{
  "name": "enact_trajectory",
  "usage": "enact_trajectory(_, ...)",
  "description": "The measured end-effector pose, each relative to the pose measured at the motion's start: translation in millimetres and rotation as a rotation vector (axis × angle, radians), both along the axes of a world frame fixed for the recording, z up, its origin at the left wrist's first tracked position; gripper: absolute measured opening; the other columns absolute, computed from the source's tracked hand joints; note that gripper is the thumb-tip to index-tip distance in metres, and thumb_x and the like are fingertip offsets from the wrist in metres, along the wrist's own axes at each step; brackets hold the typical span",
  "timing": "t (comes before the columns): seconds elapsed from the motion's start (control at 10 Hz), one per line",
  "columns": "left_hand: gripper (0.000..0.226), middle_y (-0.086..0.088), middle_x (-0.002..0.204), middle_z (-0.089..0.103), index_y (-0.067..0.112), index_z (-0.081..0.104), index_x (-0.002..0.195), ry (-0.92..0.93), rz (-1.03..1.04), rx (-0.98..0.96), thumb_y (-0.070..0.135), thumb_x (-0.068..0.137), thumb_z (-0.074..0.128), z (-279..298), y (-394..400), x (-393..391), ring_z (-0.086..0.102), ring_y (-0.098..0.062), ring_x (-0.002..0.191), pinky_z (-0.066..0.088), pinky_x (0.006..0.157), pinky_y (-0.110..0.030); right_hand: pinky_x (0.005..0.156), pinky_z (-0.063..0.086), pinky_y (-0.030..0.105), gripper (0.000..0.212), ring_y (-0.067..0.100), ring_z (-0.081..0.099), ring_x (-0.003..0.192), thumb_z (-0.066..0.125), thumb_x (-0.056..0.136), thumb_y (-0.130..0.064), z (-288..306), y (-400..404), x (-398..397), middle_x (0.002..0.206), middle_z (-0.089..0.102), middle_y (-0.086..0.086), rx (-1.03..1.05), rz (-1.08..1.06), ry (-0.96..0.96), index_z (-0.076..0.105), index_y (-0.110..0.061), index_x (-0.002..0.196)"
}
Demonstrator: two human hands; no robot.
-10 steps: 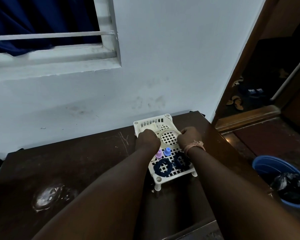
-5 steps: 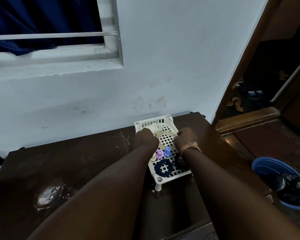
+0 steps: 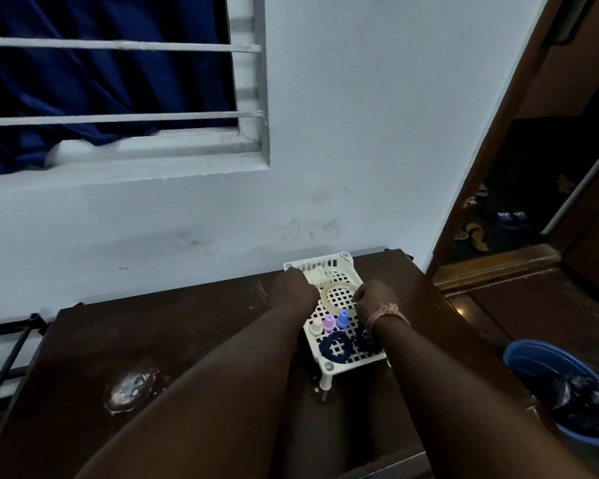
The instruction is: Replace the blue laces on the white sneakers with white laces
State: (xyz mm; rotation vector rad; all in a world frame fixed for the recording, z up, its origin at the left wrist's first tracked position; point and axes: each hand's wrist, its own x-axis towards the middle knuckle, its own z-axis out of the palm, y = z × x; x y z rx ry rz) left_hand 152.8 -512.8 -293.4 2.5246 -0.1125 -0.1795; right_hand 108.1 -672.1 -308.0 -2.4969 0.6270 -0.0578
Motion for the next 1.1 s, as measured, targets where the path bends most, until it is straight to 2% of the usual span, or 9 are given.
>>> enact_trajectory(0.1,0.013,-0.016,0.105,0.07,0.007,0.064,0.086,0.011,-0.029,0.03,0.014,0.088,0.054,-0.5,3.9,-2.3,0.067,-0.032,0.1,0.042,0.067,-0.029,0.092,0.053,0.032,0.022,0.027,0.067,0.102,0.071,0.079,-0.005,-9.7,3.2,-7.2,0.108,0.071,0.01,-0.027,0.065,0.036,0.078,-0.011,0.098)
enact_trajectory(0.2,0.023,-0.009,0.108,0.072,0.006,0.072,0.1,0.051,-0.109,0.069,0.011,0.09,0.053,-5.7,1.5,-2.9,0.068,-0.029,0.105,0.055,0.084,-0.034,0.09,0.054,0.034,0.02,0.028,0.068,0.099,0.072,0.08,-0.011,-19.1,3.1,-9.5,0.11,0.072,0.011,-0.041,0.103,0.027,0.079,-0.017,0.097)
enact_trajectory(0.4,0.035,-0.006,0.139,0.061,0.014,0.071,0.123,0.112,-0.271,0.062,0.007,0.092,0.054,-22.4,-8.9,-5.5,0.055,-0.024,0.129,0.045,0.106,-0.034,0.087,0.051,0.032,0.023,0.031,0.066,0.102,0.067,0.084,-0.006,-29.4,-2.5,-6.8,0.111,0.064,0.012,-0.148,0.207,0.021,0.076,-0.016,0.102)
enact_trajectory(0.5,0.034,-0.001,0.136,0.063,0.022,0.073,0.118,0.11,-0.286,0.079,0.013,0.088,0.06,-29.9,-14.7,-6.6,0.056,-0.021,0.128,0.044,0.107,-0.033,0.087,0.046,0.028,0.027,0.029,0.063,0.107,0.066,0.088,-0.008,-32.9,-5.5,-5.7,0.115,0.06,0.01,-0.232,0.285,0.046,0.074,-0.016,0.112)
enact_trajectory(0.6,0.023,0.006,0.12,0.069,0.035,0.074,0.101,0.106,-0.248,0.09,0.031,0.079,0.069,-37.5,-21.8,-6.6,0.061,-0.021,0.118,0.05,0.101,-0.036,0.085,0.047,0.029,0.025,0.028,0.064,0.104,0.068,0.087,-0.012,-33.4,-7.6,-5.2,0.113,0.061,0.007,-0.258,0.301,0.028,0.074,-0.02,0.11)
enact_trajectory(0.7,0.009,0.007,0.103,0.073,0.037,0.07,0.083,0.108,-0.232,0.063,0.031,0.075,0.07,-38.5,-27.5,-7.4,0.064,-0.022,0.109,0.053,0.096,-0.037,0.088,0.05,0.031,0.026,0.028,0.064,0.105,0.068,0.087,-0.014,-31.4,-8.7,-4.2,0.113,0.063,0.007,-0.273,0.326,0.064,0.073,-0.022,0.111)
enact_trajectory(0.9,0.02,0.001,0.108,0.072,0.022,0.072,0.092,0.054,-0.201,0.069,0.017,0.082,0.056,-29.5,-26.7,-7.2,0.063,-0.026,0.109,0.053,0.093,-0.037,0.096,0.048,0.034,0.03,0.03,0.061,0.114,0.066,0.087,-0.016,-26.8,-6.6,-3.6,0.12,0.063,0.008,-0.298,0.316,0.112,0.071,-0.024,0.116)
enact_trajectory(1.0,0.017,-0.004,0.098,0.073,0.014,0.072,0.089,0.03,-0.184,0.119,0.012,0.082,0.057,-22.8,-21.9,-6.3,0.067,-0.027,0.098,0.054,0.083,-0.032,0.099,0.047,0.035,0.035,0.032,0.059,0.116,0.073,0.083,-0.017,-14.6,-3.3,-2.9,0.123,0.06,0.012,-0.247,0.268,0.1,0.071,-0.019,0.117)
enact_trajectory(1.1,0.017,-0.003,0.102,0.073,0.015,0.073,0.092,-0.007,-0.176,0.106,0.013,0.083,0.059,-5.1,-14.1,-12.5,0.067,-0.026,0.101,0.053,0.09,-0.033,0.094,0.051,0.033,0.028,0.032,0.061,0.11,0.073,0.077,-0.011,-3.3,12.7,-4.7,0.115,0.063,0.012,-0.188,0.195,0.059,0.074,-0.016,0.105)
